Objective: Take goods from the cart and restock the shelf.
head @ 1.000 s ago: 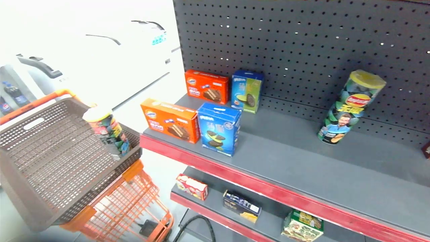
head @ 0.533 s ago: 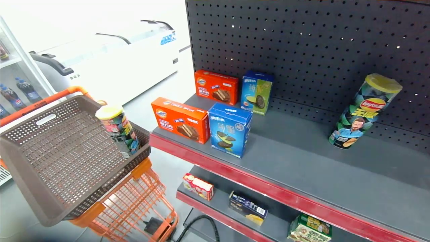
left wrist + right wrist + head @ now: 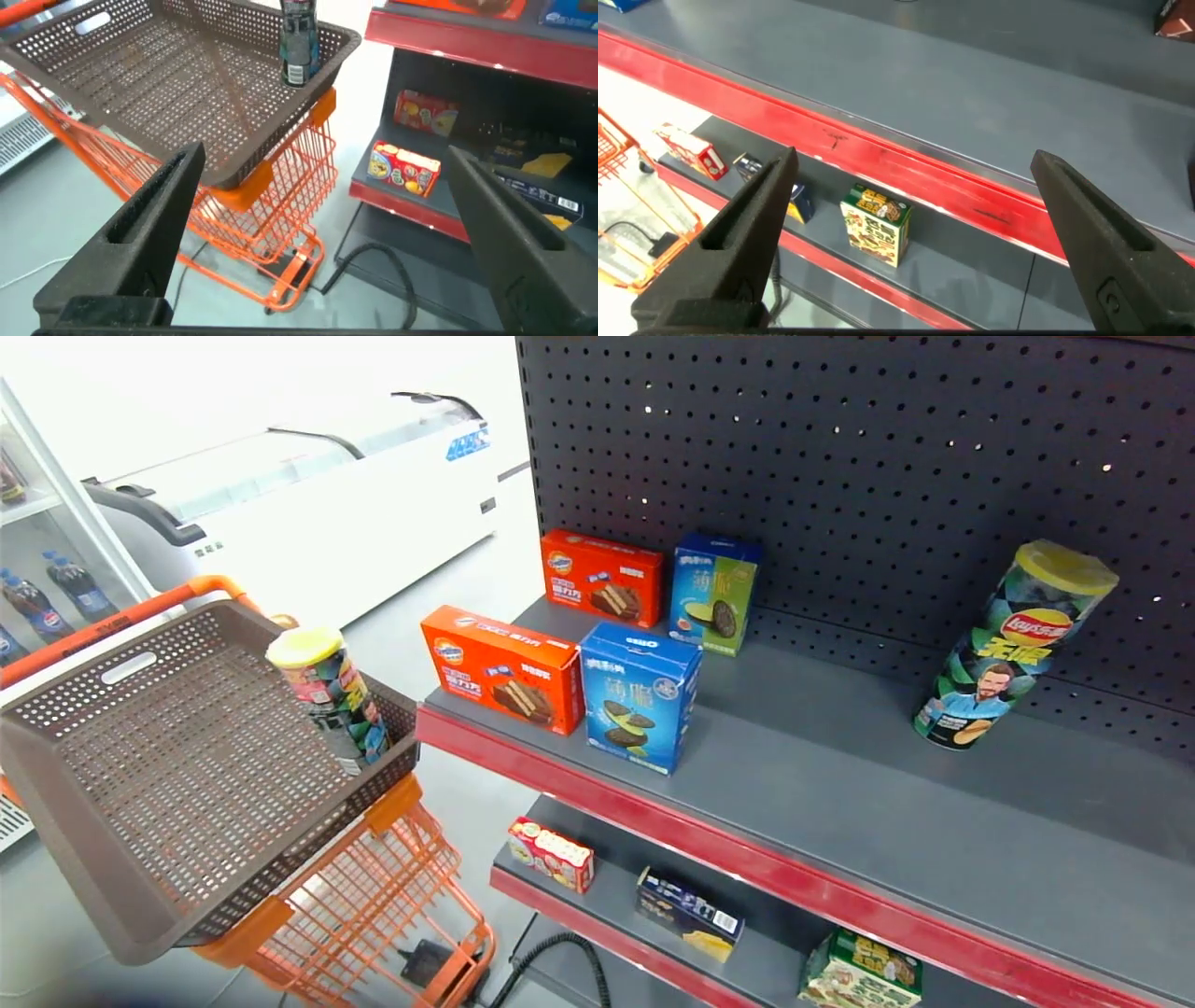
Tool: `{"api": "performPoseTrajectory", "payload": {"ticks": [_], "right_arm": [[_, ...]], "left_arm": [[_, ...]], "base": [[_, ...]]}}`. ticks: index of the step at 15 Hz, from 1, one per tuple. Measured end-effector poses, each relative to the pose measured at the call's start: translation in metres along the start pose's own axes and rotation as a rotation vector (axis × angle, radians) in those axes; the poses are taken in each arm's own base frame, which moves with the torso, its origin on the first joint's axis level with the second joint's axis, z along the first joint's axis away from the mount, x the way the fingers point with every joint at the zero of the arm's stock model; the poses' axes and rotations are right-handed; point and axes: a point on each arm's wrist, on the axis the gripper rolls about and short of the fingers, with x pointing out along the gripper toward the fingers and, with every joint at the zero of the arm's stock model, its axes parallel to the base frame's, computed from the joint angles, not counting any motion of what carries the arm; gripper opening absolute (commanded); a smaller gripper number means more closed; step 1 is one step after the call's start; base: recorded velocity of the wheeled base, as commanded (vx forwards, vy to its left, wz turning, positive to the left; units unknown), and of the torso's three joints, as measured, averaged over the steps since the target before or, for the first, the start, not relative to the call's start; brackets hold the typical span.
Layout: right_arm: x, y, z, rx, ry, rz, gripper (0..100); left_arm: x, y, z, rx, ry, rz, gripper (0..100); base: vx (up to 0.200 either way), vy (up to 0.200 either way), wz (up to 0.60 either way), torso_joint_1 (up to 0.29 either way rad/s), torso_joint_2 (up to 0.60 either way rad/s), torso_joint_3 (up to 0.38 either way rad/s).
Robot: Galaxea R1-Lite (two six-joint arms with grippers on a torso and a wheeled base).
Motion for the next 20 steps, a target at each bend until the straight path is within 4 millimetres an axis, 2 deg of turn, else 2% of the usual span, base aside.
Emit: {"api": "performPoseTrajectory", "payload": {"ticks": [4, 7, 9, 12, 17, 20], "right_arm": [[0.0, 0.0, 0.0, 0.0, 0.0, 0.0, 100], [0.0, 0.0, 0.0, 0.0, 0.0, 0.0, 100], [0.0, 0.0, 0.0, 0.0, 0.0, 0.0, 100], [0.0, 0.0, 0.0, 0.0, 0.0, 0.0, 100], [0.0, 0.0, 0.0, 0.0, 0.0, 0.0, 100], [0.0, 0.0, 0.0, 0.0, 0.0, 0.0, 100]], "left_arm": [[0.029, 0.0, 0.038, -0.002, 0.116, -0.007, 100], [0.077, -0.001, 0.062, -0.032, 0.166, 0.012, 100], [0.114, 0.001, 0.067, -0.032, 0.196, 0.032, 100], [0.175, 0.01, 0.065, -0.018, 0.178, 0.088, 100], [0.27, 0.028, 0.044, 0.0, 0.133, 0.135, 100], [0.316, 0.029, 0.035, 0.002, 0.098, 0.122, 100]], "base": [[0.0, 0.0, 0.0, 0.0, 0.0, 0.0], [0.0, 0.0, 0.0, 0.0, 0.0, 0.0], [0.0, 0.0, 0.0, 0.0, 0.0, 0.0], [0.0, 0.0, 0.0, 0.0, 0.0, 0.0], [0.0, 0.0, 0.0, 0.0, 0.0, 0.0], [0.0, 0.0, 0.0, 0.0, 0.0, 0.0]]}}
